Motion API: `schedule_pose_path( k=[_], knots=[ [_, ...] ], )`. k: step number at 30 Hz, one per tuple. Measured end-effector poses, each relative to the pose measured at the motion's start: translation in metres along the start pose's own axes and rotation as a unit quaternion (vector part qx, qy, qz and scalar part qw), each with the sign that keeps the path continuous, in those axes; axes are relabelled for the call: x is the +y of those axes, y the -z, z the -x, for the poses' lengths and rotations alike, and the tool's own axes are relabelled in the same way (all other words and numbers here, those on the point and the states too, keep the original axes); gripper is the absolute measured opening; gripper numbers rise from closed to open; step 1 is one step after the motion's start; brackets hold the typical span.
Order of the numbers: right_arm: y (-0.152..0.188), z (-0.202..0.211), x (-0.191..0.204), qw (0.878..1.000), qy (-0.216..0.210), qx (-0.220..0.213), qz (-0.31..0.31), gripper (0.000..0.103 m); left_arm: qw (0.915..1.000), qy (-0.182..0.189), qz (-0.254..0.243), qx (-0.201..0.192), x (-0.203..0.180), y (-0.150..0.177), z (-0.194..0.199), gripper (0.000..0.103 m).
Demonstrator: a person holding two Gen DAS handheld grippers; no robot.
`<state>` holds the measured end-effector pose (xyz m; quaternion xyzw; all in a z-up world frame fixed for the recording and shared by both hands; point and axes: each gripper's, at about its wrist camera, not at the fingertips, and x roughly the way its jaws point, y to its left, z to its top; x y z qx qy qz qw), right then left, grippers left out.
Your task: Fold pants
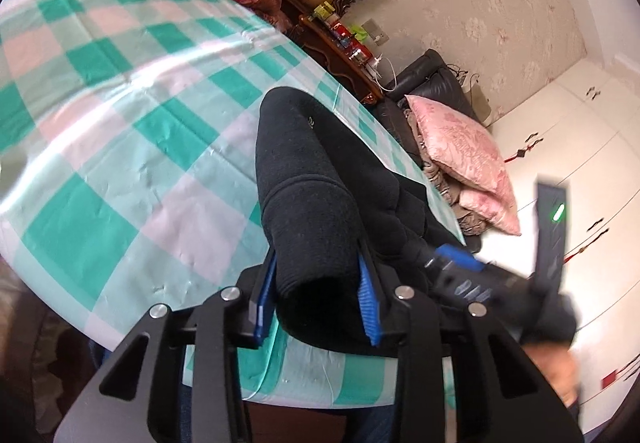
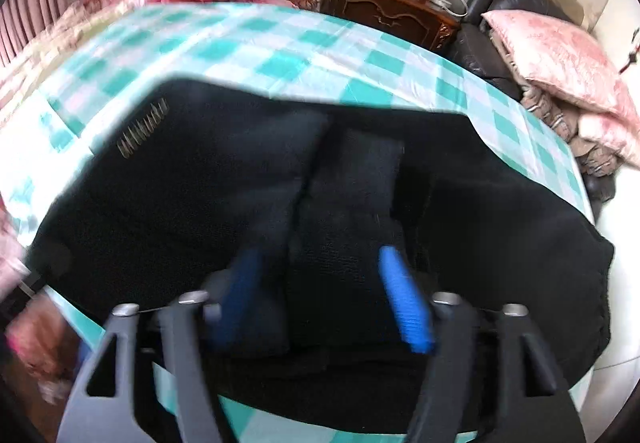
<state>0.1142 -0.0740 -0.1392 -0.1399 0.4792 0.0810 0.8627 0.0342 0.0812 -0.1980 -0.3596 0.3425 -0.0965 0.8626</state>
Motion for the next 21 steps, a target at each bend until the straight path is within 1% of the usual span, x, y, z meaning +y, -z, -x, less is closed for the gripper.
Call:
schedule_pose_path(
  k=[1, 2, 4, 5, 6, 7, 10, 12, 13, 14, 15, 16, 18, 19, 20, 21],
  knots=[
    [-0.007, 0.006, 0.002, 1.000, -0.010, -0.004, 0.004, 0.078, 1.0000, -0.004, -0.005, -0.004, -0.003, 0.000, 0.001, 0.034],
    [-0.020, 0.013, 0.008, 1.000, -0.025, -0.006, 0.014, 0.082, 0.9999, -0.008, -0.011, -0.007, -0.005, 0.001, 0.001, 0.034],
    [-0.041, 0.020, 0.023, 0.998, -0.056, 0.004, 0.036, 0.086, 0.9990, -0.027, -0.031, -0.016, -0.015, 0.002, 0.002, 0.034],
    [-0.054, 0.021, 0.036, 0.996, -0.075, 0.015, 0.054, 0.086, 0.9981, -0.038, -0.044, -0.019, -0.019, 0.003, 0.003, 0.034],
    [-0.062, 0.020, 0.044, 0.994, -0.082, 0.023, 0.066, 0.086, 0.9968, -0.049, -0.059, -0.022, -0.025, 0.004, 0.003, 0.034],
    [-0.075, 0.018, 0.061, 0.991, -0.092, 0.038, 0.086, 0.086, 0.9951, -0.061, -0.074, -0.026, -0.031, 0.005, 0.003, 0.033],
    [-0.093, 0.007, 0.101, 0.983, -0.108, 0.072, 0.127, 0.086, 0.9885, -0.088, -0.117, -0.038, -0.048, 0.008, 0.004, 0.033],
    [-0.102, -0.005, 0.124, 0.976, -0.124, 0.103, 0.150, 0.086, 0.9827, -0.106, -0.145, -0.046, -0.058, 0.012, 0.003, 0.033],
    [-0.107, -0.016, 0.134, 0.971, -0.127, 0.126, 0.159, 0.086, 0.9812, -0.111, -0.151, -0.047, -0.061, 0.012, 0.003, 0.033],
    [-0.110, -0.025, 0.140, 0.969, -0.119, 0.141, 0.167, 0.085, 0.9787, -0.119, -0.160, -0.049, -0.064, 0.013, 0.003, 0.032],
    [-0.111, -0.037, 0.147, 0.965, -0.100, 0.160, 0.180, 0.085, 0.9760, -0.126, -0.169, -0.052, -0.067, 0.014, 0.003, 0.032],
    [-0.109, -0.045, 0.153, 0.963, -0.087, 0.170, 0.191, 0.085, 0.9743, -0.131, -0.175, -0.054, -0.070, 0.015, 0.002, 0.032],
    [-0.107, -0.054, 0.160, 0.958, -0.074, 0.181, 0.210, 0.084, 0.9702, -0.139, -0.189, -0.058, -0.076, 0.016, 0.001, 0.032],
    [-0.106, -0.058, 0.163, 0.956, -0.072, 0.185, 0.216, 0.077, 0.9689, -0.142, -0.194, -0.060, -0.078, 0.017, 0.001, 0.032],
    [-0.104, -0.058, 0.164, 0.955, -0.065, 0.182, 0.224, 0.057, 0.9678, -0.144, -0.197, -0.062, -0.079, 0.017, 0.001, 0.032],
    [-0.102, -0.059, 0.165, 0.955, -0.049, 0.175, 0.233, 0.049, 0.9680, -0.143, -0.197, -0.062, -0.078, 0.016, 0.001, 0.031]
  ],
)
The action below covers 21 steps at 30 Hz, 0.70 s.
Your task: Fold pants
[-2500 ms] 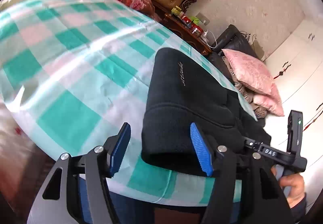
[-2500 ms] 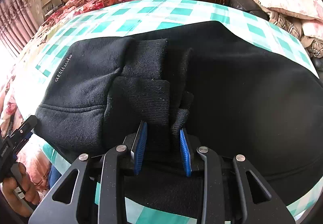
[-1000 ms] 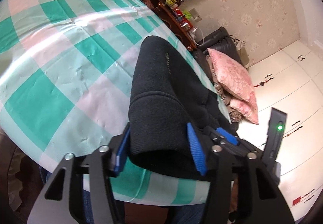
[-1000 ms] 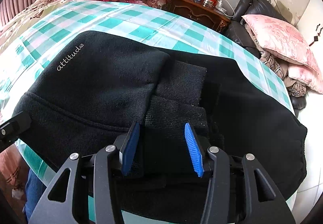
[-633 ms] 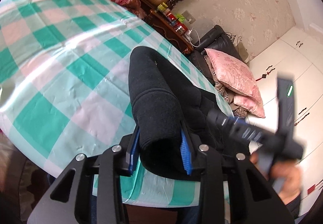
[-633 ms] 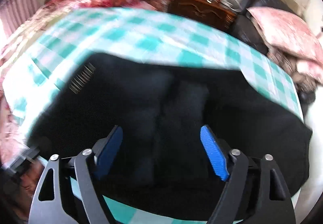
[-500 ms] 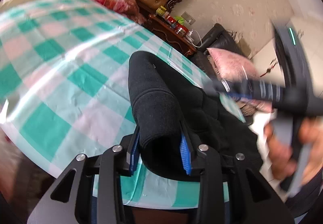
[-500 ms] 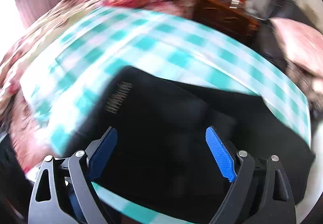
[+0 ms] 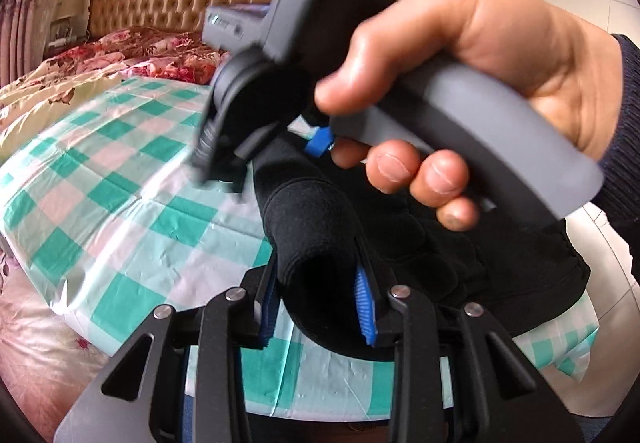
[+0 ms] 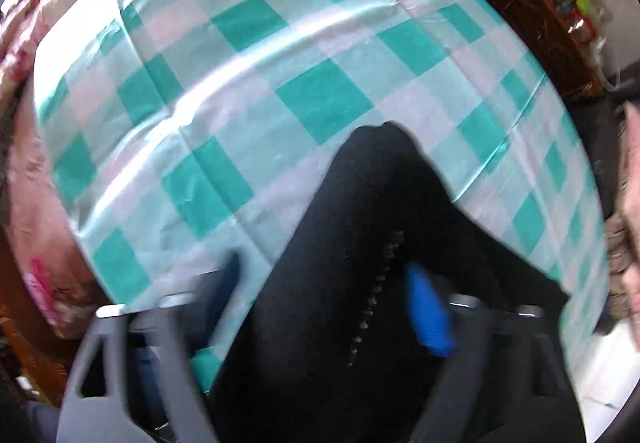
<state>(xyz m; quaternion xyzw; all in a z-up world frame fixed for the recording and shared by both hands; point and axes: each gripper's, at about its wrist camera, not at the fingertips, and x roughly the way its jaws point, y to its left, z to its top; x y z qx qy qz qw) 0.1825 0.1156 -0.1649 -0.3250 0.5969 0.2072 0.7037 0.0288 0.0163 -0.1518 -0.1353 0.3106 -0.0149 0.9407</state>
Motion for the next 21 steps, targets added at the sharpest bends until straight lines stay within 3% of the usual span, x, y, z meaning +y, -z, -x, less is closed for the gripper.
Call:
schedule_pose_path(
  k=[2, 3, 5, 7, 12, 14, 15, 18, 21],
  knots=[
    [0.004, 0.001, -0.002, 1.000, -0.014, -0.007, -0.003, 0.033, 0.9999, 0.009, 0.013, 0.001, 0.004, 0.000, 0.000, 0.031],
    [0.006, 0.004, -0.005, 1.000, -0.020, -0.014, -0.009, 0.032, 0.9997, 0.013, 0.021, 0.000, 0.006, 0.000, 0.001, 0.032],
    [0.009, 0.008, -0.010, 0.999, -0.025, -0.026, -0.019, 0.027, 0.9975, 0.028, 0.065, 0.001, 0.016, 0.001, 0.000, 0.043],
    [0.009, 0.012, -0.015, 0.998, -0.029, -0.036, -0.030, 0.026, 0.9942, 0.025, 0.104, 0.003, 0.022, 0.004, 0.000, 0.071],
    [0.017, 0.026, -0.030, 0.994, -0.061, -0.064, -0.060, 0.026, 0.9921, 0.018, 0.123, 0.015, 0.011, 0.006, -0.018, 0.073],
    [0.021, 0.033, -0.039, 0.992, -0.076, -0.077, -0.072, 0.025, 0.9934, 0.021, 0.111, 0.019, -0.001, 0.002, -0.027, 0.063],
    [0.025, 0.038, -0.045, 0.990, -0.084, -0.085, -0.078, 0.025, 0.9944, 0.030, 0.099, 0.017, -0.007, -0.001, -0.027, 0.044],
    [0.044, 0.066, -0.079, 0.981, -0.113, -0.121, -0.106, 0.024, 0.9997, 0.004, 0.016, -0.017, -0.046, -0.013, -0.014, 0.037],
    [0.079, 0.102, -0.126, 0.965, -0.149, -0.166, -0.138, 0.024, 0.9965, -0.006, -0.061, -0.057, -0.093, -0.026, 0.001, 0.035]
  ],
)
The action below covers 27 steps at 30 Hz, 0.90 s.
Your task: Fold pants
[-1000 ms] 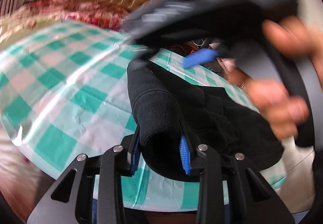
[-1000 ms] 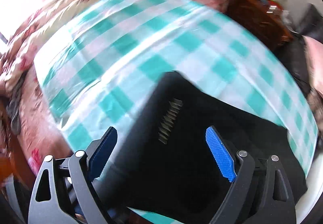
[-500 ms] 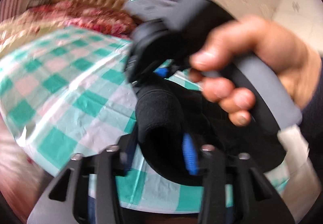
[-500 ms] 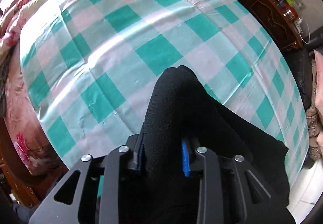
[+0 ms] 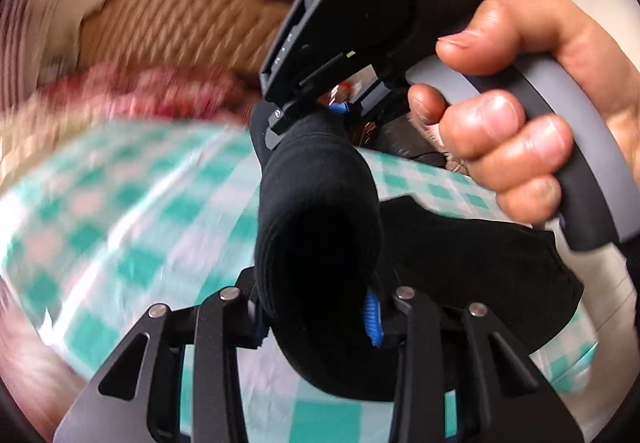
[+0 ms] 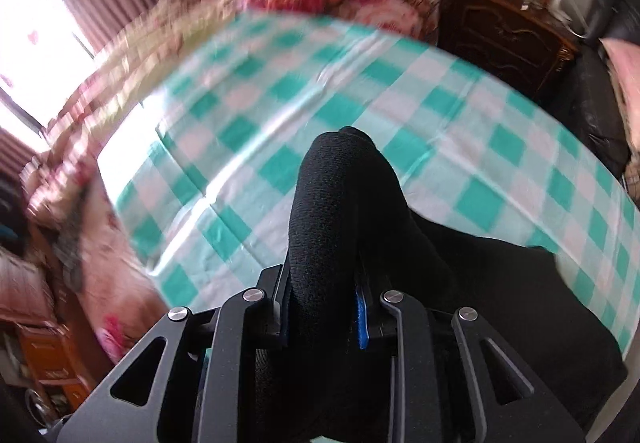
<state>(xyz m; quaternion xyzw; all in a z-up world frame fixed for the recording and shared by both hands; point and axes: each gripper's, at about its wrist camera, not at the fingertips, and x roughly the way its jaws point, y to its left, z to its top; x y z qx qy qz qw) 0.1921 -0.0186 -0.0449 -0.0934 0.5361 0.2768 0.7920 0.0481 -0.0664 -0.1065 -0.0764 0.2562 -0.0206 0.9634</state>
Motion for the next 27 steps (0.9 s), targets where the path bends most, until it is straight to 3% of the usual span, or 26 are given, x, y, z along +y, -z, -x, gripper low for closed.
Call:
schedule_pose_path(
  k=[4, 7, 11, 14, 18, 19, 21, 22, 23, 25, 27],
  knots=[
    [0.031, 0.081, -0.081, 0.994, -0.052, -0.070, -0.063, 0.024, 0.9930, 0.004, -0.107, -0.050, -0.079, -0.018, 0.010, 0.035],
    [0.067, 0.121, -0.148, 0.985, -0.073, -0.107, -0.114, 0.024, 0.9793, 0.015, -0.189, -0.071, -0.149, -0.015, 0.007, 0.034],
    [0.126, 0.142, -0.234, 0.973, -0.069, -0.123, -0.182, 0.024, 0.9539, 0.033, -0.289, -0.072, -0.240, 0.014, -0.017, 0.034],
    [0.172, 0.131, -0.295, 0.963, -0.079, -0.116, -0.228, 0.024, 0.9316, 0.034, -0.357, -0.059, -0.291, 0.051, -0.043, 0.034],
    [0.215, 0.091, -0.352, 0.954, -0.095, -0.090, -0.270, 0.030, 0.9017, 0.016, -0.431, -0.035, -0.331, 0.105, -0.083, 0.036],
    [0.224, 0.078, -0.363, 0.950, -0.100, -0.083, -0.284, 0.033, 0.8938, 0.008, -0.447, -0.035, -0.337, 0.116, -0.089, 0.042],
    [0.235, 0.063, -0.374, 0.949, -0.100, -0.072, -0.291, 0.038, 0.8700, -0.014, -0.490, -0.049, -0.345, 0.139, -0.097, 0.053],
    [0.238, 0.060, -0.375, 0.949, -0.100, -0.068, -0.290, 0.043, 0.8594, -0.028, -0.507, -0.060, -0.348, 0.147, -0.099, 0.054],
    [0.238, 0.059, -0.375, 0.950, -0.099, -0.067, -0.289, 0.056, 0.8511, -0.039, -0.518, -0.074, -0.349, 0.153, -0.099, 0.054],
    [0.237, 0.064, -0.376, 0.951, -0.092, -0.077, -0.284, 0.068, 0.8476, -0.047, -0.522, -0.080, -0.349, 0.154, -0.100, 0.056],
    [0.232, 0.067, -0.372, 0.955, -0.082, -0.082, -0.272, 0.068, 0.8420, -0.054, -0.530, -0.083, -0.350, 0.156, -0.106, 0.055]
  ],
)
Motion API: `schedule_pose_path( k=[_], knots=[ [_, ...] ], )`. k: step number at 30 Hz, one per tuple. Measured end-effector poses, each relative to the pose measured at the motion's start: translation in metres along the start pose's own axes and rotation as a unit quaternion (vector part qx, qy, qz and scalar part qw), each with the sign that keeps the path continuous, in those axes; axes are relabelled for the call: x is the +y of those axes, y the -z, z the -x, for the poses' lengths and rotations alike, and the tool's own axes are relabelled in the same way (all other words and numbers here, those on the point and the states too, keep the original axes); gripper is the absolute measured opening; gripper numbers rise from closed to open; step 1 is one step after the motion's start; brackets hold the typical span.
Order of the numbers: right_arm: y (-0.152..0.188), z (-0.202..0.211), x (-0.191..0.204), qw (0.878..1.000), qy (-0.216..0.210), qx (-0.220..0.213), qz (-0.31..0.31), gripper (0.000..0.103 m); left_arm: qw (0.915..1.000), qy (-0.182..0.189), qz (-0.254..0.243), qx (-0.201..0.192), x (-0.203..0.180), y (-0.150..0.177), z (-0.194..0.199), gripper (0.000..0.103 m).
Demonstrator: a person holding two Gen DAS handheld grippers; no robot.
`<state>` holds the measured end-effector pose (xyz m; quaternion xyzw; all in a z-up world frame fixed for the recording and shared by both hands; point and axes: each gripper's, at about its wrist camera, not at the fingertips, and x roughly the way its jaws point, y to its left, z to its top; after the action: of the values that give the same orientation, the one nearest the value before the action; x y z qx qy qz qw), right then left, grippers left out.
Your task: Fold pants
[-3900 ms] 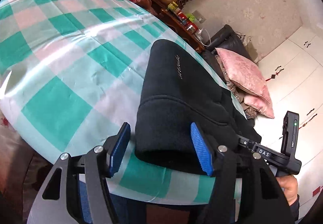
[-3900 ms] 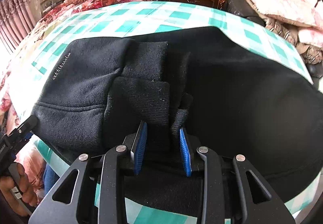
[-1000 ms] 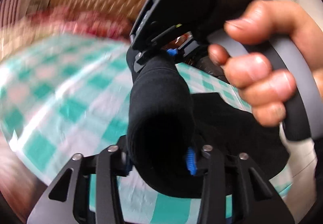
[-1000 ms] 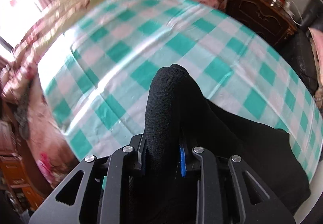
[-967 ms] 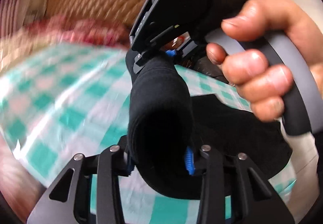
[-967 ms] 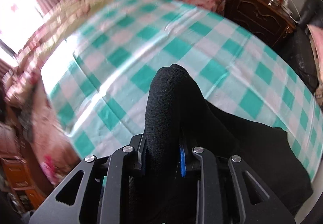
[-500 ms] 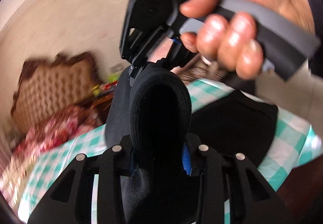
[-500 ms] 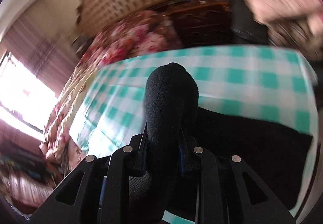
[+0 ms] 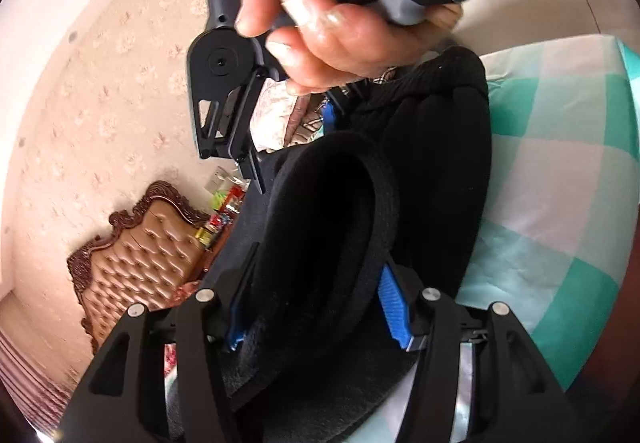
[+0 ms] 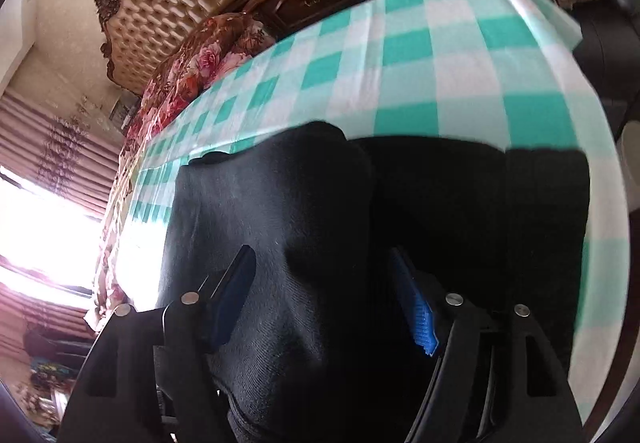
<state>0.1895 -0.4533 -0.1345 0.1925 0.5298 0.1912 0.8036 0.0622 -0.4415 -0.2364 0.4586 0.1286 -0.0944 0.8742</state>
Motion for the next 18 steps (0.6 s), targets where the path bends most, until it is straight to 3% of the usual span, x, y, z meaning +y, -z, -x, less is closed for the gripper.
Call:
schedule_pose_path(
  k=[1, 2, 3, 5, 12, 18],
  knots=[
    [-0.002, -0.002, 0.002, 1.000, 0.003, 0.001, 0.005, 0.056, 1.0000, 0.000, -0.005, 0.001, -0.001, 0.000, -0.003, 0.050],
    [-0.003, -0.006, 0.004, 1.000, 0.005, 0.007, 0.009, 0.034, 0.9999, 0.002, -0.010, 0.003, -0.002, 0.000, -0.006, 0.045],
    [-0.005, -0.009, 0.005, 1.000, 0.009, 0.013, 0.009, 0.033, 0.9999, 0.001, -0.014, 0.003, -0.003, 0.000, -0.007, 0.038],
    [-0.007, -0.004, 0.002, 1.000, 0.009, 0.015, 0.010, 0.026, 0.9998, -0.004, -0.017, 0.001, 0.001, -0.001, -0.004, 0.034],
    [-0.017, 0.060, 0.008, 0.999, 0.000, -0.024, 0.045, 0.023, 0.9985, -0.020, -0.019, -0.047, 0.021, -0.036, 0.012, 0.032],
    [-0.015, 0.071, -0.031, 0.999, 0.024, -0.020, 0.038, 0.023, 0.9977, 0.005, -0.042, -0.053, -0.009, -0.057, 0.005, 0.032]
  ],
)
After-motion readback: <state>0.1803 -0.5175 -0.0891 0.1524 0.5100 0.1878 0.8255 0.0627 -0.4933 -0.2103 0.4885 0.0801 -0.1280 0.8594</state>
